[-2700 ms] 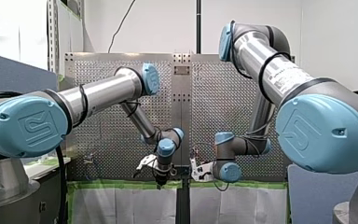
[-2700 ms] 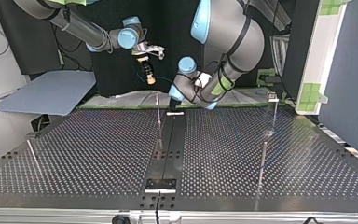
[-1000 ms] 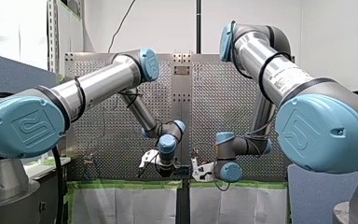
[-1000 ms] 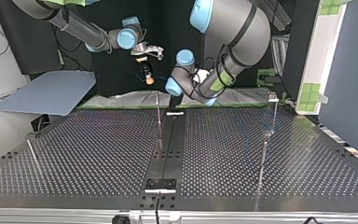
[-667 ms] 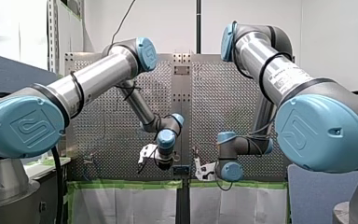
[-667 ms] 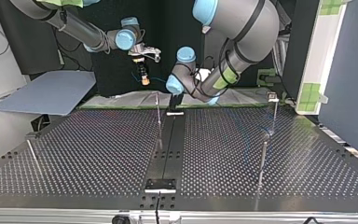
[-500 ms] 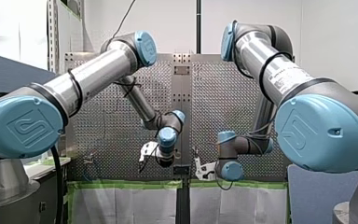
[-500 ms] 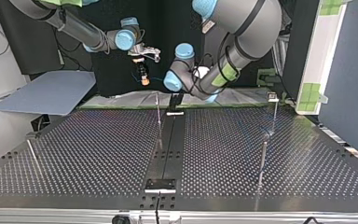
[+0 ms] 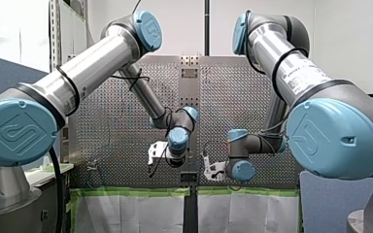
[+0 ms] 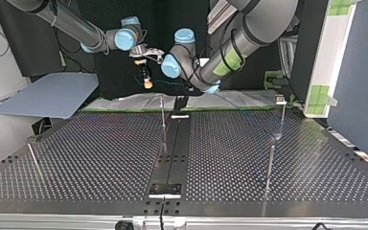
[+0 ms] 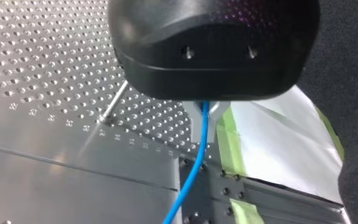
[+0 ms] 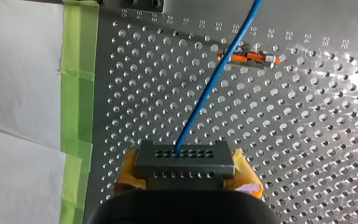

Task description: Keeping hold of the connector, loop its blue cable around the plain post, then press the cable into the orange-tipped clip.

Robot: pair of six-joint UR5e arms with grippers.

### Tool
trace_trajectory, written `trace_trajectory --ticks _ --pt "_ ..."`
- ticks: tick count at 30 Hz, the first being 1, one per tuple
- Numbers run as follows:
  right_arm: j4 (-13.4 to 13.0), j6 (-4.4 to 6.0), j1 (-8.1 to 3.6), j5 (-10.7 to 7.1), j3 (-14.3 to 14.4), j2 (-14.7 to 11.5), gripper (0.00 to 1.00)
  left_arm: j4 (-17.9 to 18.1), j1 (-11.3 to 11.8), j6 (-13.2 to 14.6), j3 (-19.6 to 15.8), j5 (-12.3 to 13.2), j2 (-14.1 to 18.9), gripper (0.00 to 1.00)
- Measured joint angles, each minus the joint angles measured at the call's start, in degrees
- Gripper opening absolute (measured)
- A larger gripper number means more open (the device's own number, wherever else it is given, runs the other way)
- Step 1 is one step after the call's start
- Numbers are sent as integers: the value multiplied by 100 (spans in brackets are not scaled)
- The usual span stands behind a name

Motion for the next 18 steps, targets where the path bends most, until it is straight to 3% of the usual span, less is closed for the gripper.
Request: trace_trajectory --ticks 7,14,18 --pt "-44 97 -65 35 78 -50 0 404 -31 -149 -407 -42 11 2" --pt "-255 407 -199 6 204 -259 0 759 -33 -223 -737 -19 13 2" --pt "-275 500 -244 -68 213 -279 0 980 -33 -258 -788 101 12 2"
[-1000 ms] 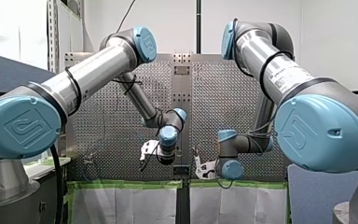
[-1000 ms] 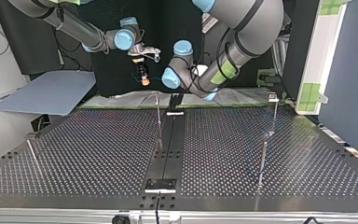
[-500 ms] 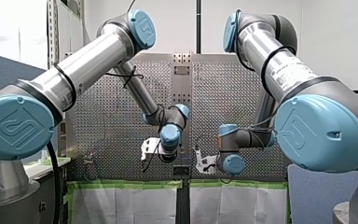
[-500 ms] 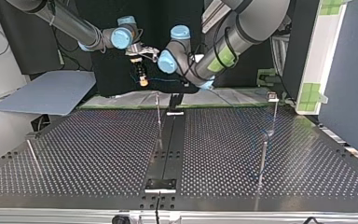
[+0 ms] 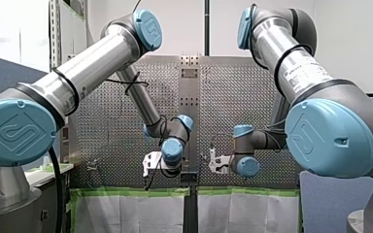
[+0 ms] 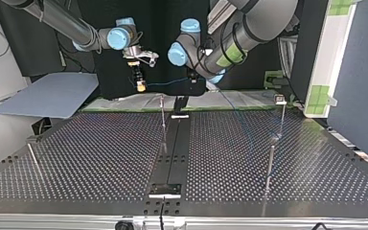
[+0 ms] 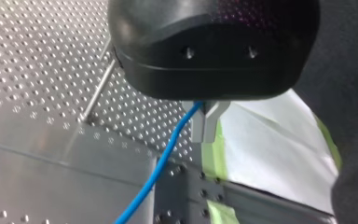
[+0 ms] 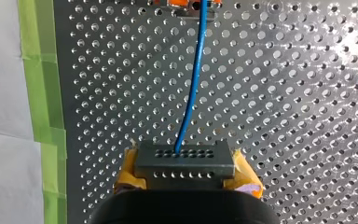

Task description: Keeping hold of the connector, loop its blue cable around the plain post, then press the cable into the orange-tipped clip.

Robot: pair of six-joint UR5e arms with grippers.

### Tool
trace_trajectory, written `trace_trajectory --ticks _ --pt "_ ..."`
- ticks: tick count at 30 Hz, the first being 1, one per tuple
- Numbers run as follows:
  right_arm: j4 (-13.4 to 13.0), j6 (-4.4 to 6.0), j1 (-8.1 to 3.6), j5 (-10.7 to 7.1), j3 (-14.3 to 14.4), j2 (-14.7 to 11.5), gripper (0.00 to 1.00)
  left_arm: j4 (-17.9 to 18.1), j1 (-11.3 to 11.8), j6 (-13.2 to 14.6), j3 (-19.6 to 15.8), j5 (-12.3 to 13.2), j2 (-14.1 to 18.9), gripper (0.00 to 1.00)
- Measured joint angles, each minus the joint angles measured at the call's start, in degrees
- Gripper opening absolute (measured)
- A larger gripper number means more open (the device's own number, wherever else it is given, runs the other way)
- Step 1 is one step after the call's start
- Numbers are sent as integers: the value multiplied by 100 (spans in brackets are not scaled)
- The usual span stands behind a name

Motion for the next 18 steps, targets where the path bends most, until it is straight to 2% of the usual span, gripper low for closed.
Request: trace_trajectory --ticks 6,18 --pt "4 15 -58 -45 2 -1 0 341 -1 -16 68 161 -2 2" --pt "67 -40 -264 -62 1 6 0 1023 -11 -135 119 82 -10 2"
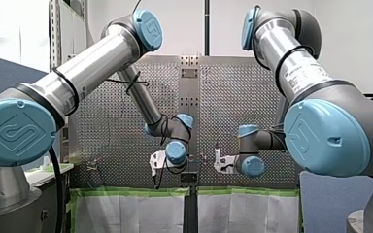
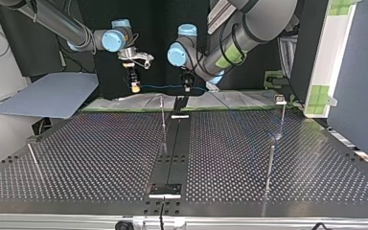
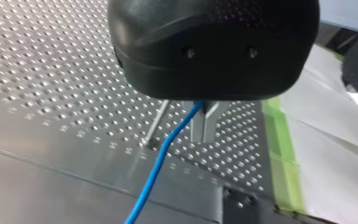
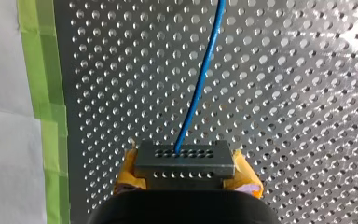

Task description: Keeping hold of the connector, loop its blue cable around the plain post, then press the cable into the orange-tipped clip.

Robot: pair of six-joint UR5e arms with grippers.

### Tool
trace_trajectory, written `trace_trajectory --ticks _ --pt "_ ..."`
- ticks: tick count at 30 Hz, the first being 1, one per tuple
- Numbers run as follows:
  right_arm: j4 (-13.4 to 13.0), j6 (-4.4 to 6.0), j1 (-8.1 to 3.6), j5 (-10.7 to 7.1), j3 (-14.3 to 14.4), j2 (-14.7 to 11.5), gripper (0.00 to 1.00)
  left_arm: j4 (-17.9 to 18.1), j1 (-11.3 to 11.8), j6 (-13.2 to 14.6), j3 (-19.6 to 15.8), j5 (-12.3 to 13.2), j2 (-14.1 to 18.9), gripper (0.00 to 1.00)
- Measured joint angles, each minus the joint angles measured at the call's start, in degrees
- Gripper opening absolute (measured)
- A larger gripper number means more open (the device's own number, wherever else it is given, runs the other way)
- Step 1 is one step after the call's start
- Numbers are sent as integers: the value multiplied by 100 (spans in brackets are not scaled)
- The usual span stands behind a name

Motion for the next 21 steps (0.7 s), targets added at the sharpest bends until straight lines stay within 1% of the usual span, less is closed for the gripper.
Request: trace_trajectory --ticks 6,14,21 --pt "83 -7 -110 7 -2 2 0 311 -14 -4 1 52 -1 2" --pt "102 -10 -247 13 -10 3 0 705 -23 41 1 296 -2 2" --pt "108 19 -359 25 -15 3 0 980 -26 138 1 350 -38 2"
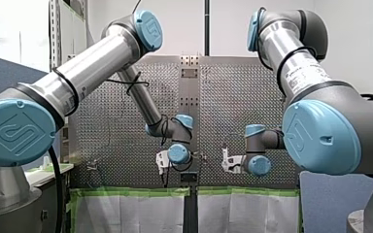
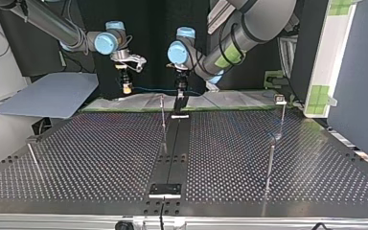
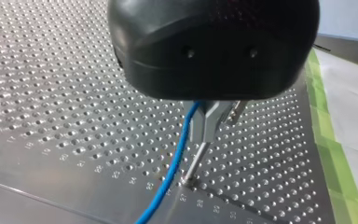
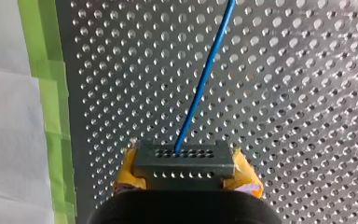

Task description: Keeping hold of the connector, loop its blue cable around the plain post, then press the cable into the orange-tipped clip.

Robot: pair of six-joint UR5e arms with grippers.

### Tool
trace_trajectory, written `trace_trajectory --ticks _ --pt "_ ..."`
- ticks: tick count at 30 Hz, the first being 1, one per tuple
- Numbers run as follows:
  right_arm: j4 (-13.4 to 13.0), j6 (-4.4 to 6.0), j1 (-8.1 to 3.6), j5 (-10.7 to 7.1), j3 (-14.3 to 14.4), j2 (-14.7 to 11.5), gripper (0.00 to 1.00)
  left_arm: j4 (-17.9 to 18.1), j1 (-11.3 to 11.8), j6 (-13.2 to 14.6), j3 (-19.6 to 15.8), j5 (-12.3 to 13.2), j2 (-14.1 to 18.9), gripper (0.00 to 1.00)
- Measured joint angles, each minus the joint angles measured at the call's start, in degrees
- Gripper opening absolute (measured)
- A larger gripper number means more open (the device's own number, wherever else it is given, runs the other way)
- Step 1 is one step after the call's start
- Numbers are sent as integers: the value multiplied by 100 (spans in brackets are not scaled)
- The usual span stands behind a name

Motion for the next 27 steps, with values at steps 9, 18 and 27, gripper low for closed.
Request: trace_trajectory --ticks 9,18,27 --pt "8 13 -123 30 -1 4 0 241 3 -85 106 -50 -364 2" --pt "8 47 -212 96 -1 8 0 326 -4 -121 148 -39 -497 2" --pt "8 76 -274 103 -3 9 0 312 22 -125 270 20 -498 2"
